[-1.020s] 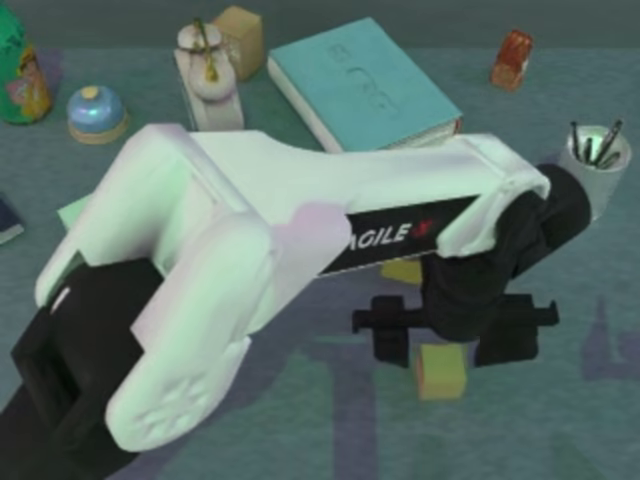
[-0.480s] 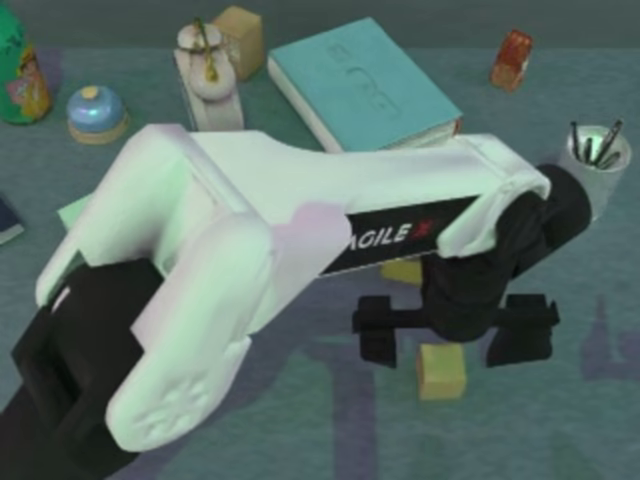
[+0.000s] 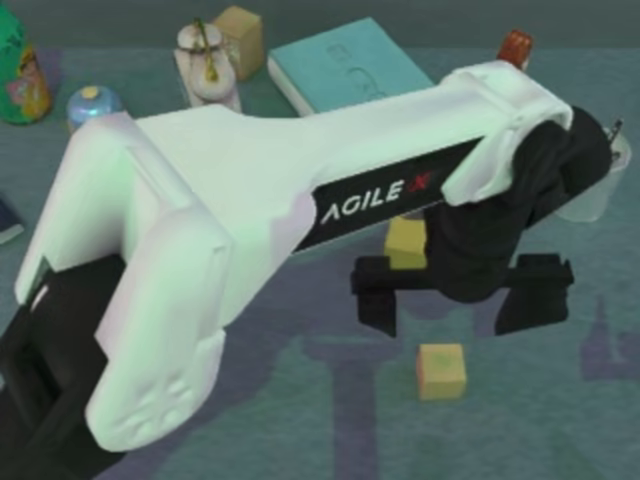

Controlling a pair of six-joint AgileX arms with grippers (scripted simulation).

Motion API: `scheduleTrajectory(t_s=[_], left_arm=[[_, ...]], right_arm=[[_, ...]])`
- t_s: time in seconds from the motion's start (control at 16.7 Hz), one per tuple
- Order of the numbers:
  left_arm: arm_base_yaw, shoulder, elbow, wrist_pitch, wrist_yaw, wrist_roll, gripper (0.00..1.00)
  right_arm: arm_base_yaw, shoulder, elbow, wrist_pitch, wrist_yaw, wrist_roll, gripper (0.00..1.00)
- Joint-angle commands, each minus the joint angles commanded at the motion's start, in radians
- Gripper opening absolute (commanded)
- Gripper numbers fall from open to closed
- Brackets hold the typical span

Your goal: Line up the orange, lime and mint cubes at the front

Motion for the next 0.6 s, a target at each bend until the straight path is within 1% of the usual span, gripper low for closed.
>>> scheduleTrajectory(t_s=[0.12,0.36,0.48,0.6], left_arm=[[0.002,-0.009,0.023,-0.025,0.000,0.000,1.00],[-0.003,-0.006,0.022,-0.023,0.000,0.001,1.00],[0.012,-0.035,-0.006,-0.004,-0.002,0.006,1.00],[0.049,-0.103,-0.073,0.038,-0.005,0.017,1.00]], right_arm=[[0.000,0.000,0.000,0.000,0.000,0.000,1.00],[0.000,0.000,0.000,0.000,0.000,0.000,1.00],[0.010,0.030,0.030,-0.022,-0.002,-0.013,1.00],[0.032,0.101,0.101,-0.071,-0.004,-0.042,1.00]])
